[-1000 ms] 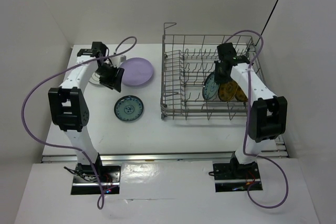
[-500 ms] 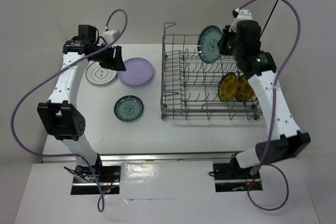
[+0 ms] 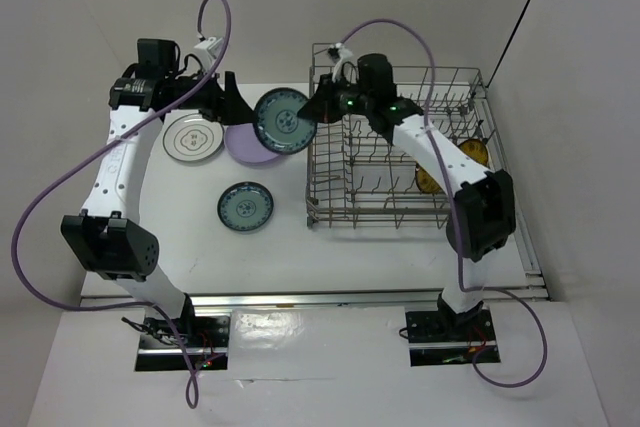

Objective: Unload the plates from the dish rack

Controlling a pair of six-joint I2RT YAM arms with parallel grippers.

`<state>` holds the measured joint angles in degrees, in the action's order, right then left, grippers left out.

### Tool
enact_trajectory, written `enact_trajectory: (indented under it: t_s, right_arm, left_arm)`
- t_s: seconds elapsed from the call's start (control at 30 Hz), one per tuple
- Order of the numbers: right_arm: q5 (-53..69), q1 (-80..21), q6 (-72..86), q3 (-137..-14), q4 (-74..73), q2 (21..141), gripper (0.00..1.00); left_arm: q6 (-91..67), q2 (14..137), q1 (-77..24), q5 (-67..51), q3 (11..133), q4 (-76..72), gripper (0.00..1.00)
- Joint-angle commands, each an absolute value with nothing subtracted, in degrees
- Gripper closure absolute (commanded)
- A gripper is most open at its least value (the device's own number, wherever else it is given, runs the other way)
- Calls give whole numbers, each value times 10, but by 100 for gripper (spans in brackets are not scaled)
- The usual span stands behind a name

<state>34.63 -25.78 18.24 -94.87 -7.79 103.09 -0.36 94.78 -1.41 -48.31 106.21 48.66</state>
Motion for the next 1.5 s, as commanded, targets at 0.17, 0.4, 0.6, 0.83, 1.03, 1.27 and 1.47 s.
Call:
enact_trajectory:
  t_s: [0.17, 0.4, 0.6, 0.83, 1.03, 1.27, 1.47]
  right_arm:
    - [413, -301, 203, -991, 4, 1008, 100]
    - [413, -307, 203, -957, 4, 992, 100]
    - [388, -307, 183, -957, -36, 976, 100]
    - [388, -307, 166, -968, -57, 970, 100]
    - [400, -307, 173, -958, -46, 970, 100]
    - [482, -307, 246, -919, 61, 1008, 100]
    - [507, -307, 271, -945, 83, 1036, 100]
  left_arm:
    - [-25, 930, -29, -374, 1011, 455, 19]
    - [-18, 925, -29, -330, 998, 444, 19]
    - [-4, 925, -29, -307, 1027, 460, 19]
    - [22, 925, -29, -295, 1022, 460, 19]
    - [22, 925, -34, -320, 1012, 465, 19]
    - [21, 931, -34, -466, 998, 489, 35]
    - [68, 944, -16, -520, 1022, 571, 100]
